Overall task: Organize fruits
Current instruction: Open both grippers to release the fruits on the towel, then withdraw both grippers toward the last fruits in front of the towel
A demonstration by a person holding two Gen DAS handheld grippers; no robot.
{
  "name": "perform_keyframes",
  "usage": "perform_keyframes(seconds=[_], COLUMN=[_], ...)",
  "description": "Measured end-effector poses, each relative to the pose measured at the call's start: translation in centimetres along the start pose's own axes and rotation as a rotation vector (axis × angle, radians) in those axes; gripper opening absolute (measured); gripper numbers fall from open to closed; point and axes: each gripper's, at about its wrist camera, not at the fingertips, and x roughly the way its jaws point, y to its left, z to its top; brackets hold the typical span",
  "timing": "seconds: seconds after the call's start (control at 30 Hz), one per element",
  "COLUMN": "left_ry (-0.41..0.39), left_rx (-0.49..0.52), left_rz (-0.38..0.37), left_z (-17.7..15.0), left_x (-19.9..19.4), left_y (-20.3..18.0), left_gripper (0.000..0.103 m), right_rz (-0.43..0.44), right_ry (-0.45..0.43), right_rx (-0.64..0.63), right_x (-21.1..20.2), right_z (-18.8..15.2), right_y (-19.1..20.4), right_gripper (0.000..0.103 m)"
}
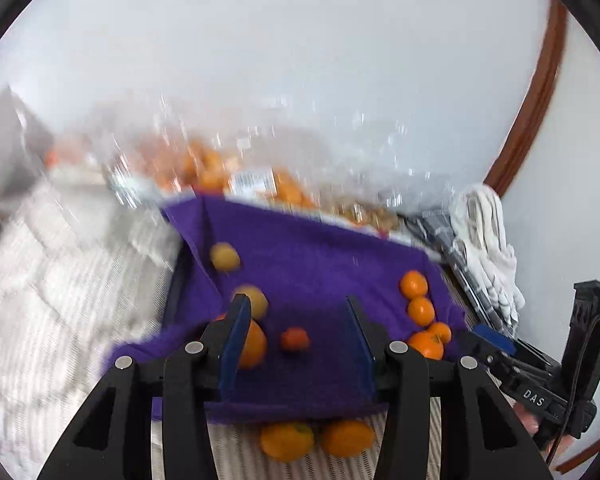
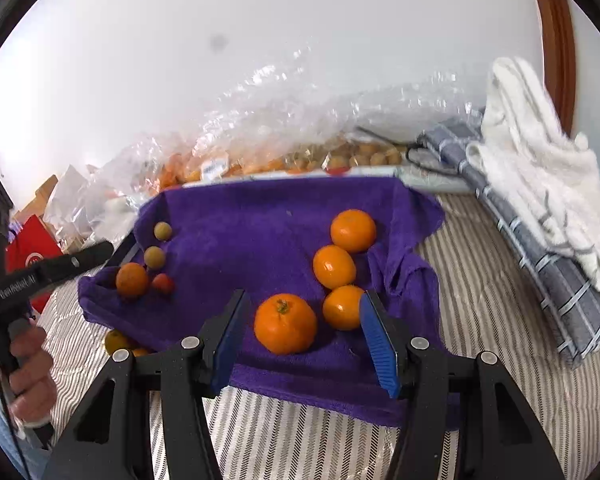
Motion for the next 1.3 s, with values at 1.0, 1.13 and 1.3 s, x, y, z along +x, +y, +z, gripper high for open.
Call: perform_keyframes(seconds=[1.0,1.13,1.3], left_ry=[0.195,0.207,0.192], left_rx=[0.075,0.113,0.067], left_rz=[0.298,0.327,0.287], left_z=[-9.5,-9.6,-9.5], left_x=[-5.6,-5.2,-5.5], left_y=[8.0,7.4,8.0], left_gripper=[0.045,0.047,0.047], right_rz=[0.129,0.135,0.115], right_ry=[0.23,0.257,0.25], right_rx=[-0.246,-0.257,-0.303], right_x=[2.8,4.0,4.5], right_z=[-5.5,-5.6,-6.0], right_y=[11.9,12.6,13.4], right_gripper=[0.051,0.046,0.038])
